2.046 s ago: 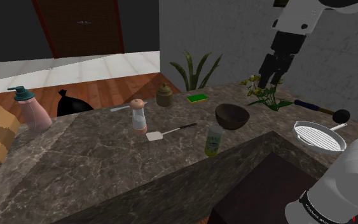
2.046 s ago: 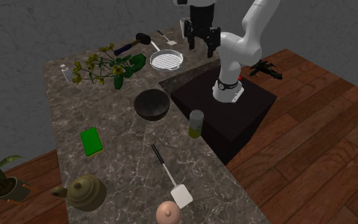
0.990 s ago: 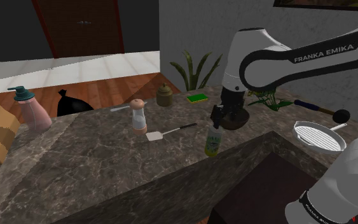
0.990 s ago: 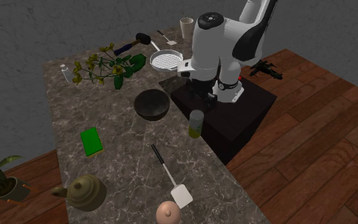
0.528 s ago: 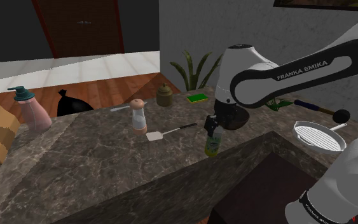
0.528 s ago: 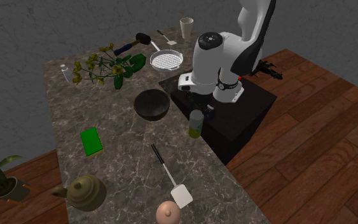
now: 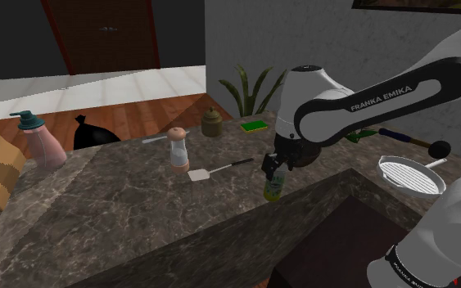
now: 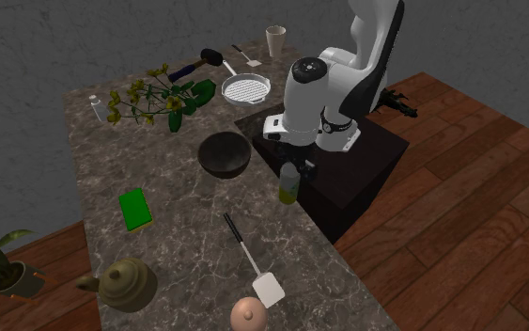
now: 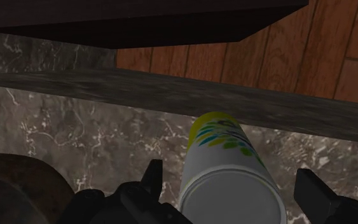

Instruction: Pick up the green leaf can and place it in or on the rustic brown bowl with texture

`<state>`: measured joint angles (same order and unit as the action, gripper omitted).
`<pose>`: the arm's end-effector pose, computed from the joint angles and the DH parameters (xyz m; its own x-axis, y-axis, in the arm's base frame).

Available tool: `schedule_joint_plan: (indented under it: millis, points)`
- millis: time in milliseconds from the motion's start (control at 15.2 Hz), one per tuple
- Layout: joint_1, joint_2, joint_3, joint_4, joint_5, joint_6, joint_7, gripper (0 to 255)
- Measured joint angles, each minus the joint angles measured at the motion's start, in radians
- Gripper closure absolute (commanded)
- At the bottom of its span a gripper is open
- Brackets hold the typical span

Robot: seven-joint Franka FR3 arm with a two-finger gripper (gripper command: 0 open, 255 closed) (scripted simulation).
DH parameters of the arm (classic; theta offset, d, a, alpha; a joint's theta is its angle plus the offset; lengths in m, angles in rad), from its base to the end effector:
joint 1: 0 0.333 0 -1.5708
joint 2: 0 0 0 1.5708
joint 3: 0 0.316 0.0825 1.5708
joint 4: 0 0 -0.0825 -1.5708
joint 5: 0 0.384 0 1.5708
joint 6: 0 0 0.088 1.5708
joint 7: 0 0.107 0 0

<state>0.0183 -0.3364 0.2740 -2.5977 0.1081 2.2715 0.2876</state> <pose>0.3944 0.1183 0.3664 0.9968 -0.0796 0.0037 -0.0796 -0.9968 0.0059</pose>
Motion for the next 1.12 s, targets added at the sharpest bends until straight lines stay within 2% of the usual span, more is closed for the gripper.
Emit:
schedule_joint_plan:
  millis: [66,132,792,1122]
  points:
    - [0.0,0.0,0.0,0.0,0.0,0.0,0.0,0]
    - [0.0,0.0,0.0,0.0,0.0,0.0,0.0,255]
    - [0.0,0.0,0.0,0.0,0.0,0.0,0.0,255]
    - [0.002,-0.031,-0.006,0.03,0.002,-0.061,-0.003,255]
